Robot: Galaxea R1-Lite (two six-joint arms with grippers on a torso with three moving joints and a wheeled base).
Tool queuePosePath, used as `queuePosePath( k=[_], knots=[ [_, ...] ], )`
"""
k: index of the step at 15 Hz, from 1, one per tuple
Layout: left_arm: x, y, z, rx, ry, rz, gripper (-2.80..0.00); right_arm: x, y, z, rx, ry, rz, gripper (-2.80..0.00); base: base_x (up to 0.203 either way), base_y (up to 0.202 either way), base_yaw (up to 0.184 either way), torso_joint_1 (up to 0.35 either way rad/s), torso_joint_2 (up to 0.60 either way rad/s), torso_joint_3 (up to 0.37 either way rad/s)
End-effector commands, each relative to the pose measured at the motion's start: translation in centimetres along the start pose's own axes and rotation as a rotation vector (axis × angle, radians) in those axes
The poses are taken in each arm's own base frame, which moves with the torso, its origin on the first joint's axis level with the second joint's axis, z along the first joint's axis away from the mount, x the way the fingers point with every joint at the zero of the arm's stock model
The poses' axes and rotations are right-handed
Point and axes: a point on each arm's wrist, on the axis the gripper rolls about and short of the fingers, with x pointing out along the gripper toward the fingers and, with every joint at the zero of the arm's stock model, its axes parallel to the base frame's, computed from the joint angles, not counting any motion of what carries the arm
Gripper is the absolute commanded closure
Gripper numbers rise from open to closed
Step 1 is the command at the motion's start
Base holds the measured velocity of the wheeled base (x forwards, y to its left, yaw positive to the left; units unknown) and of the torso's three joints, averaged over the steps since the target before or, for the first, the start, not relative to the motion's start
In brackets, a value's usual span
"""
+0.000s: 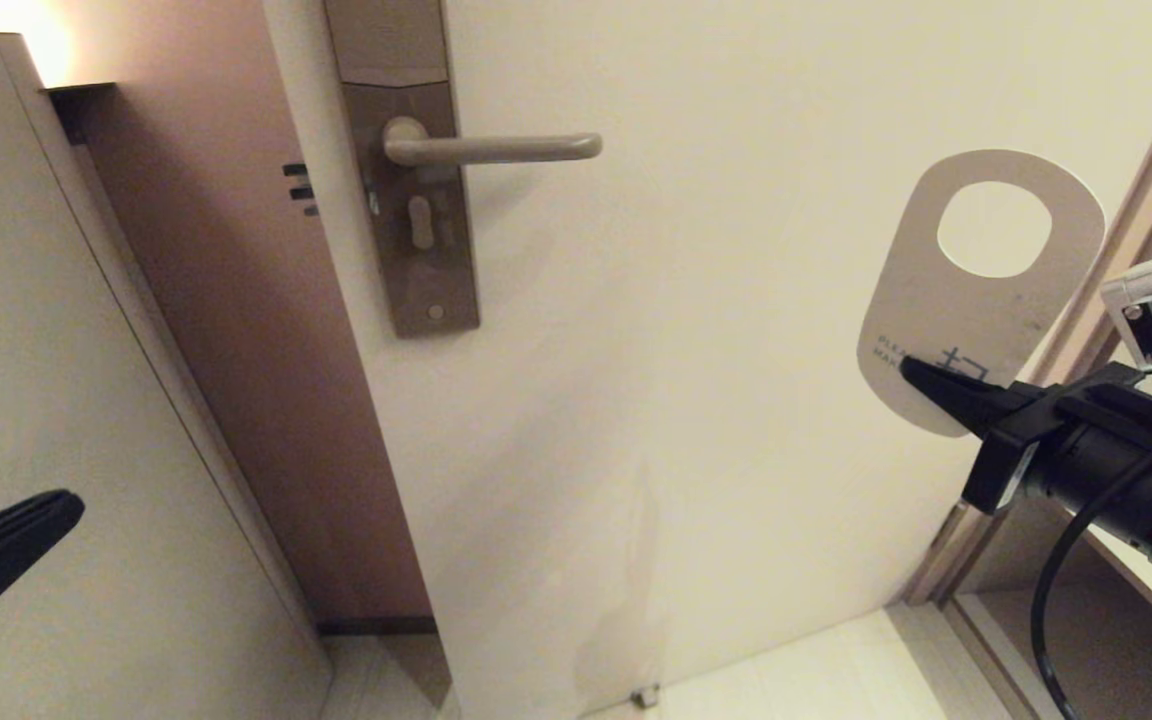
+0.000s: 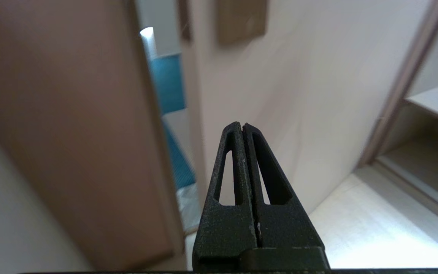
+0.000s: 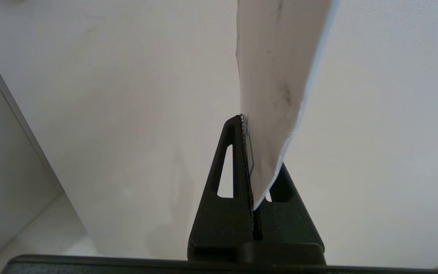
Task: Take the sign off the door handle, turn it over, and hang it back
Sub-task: Hang the sign back with the other side facing out
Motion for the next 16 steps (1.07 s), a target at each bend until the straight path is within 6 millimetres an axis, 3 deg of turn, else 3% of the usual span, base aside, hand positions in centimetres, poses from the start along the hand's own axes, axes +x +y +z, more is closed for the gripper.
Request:
queuePosePath(
  k=[1,6,12,16],
  knots=[
    [-2.2,-1.0,-0.7,0.018,-0.041,0.025,0.00,-0.6,-0.1,-0.1,-0.007,-0.010,-0.005,0.00,0.000,0.000,0.000,0.000,0.00,0.000],
    [-6.7,-3.0,-4.5,-0.007,0.019,0.095,0.00,-1.0,-0.8,-0.1,-0.005,-0.013,-0.059,0.00,0.000,0.000,0.000,0.000,0.00,0.000],
    [-6.7,-2.5,-6.6,0.046,0.104,0.254,0.00,-1.2,-1.3,-0.1,-0.004,-0.013,-0.089,0.00,0.000,0.000,0.000,0.000,0.00,0.000],
    [-7.4,-2.8,-8.2,0.063,0.074,0.235,0.00,-1.9,-1.6,-0.5,-0.005,-0.005,-0.106,0.00,0.000,0.000,0.000,0.000,0.00,0.000]
  ],
)
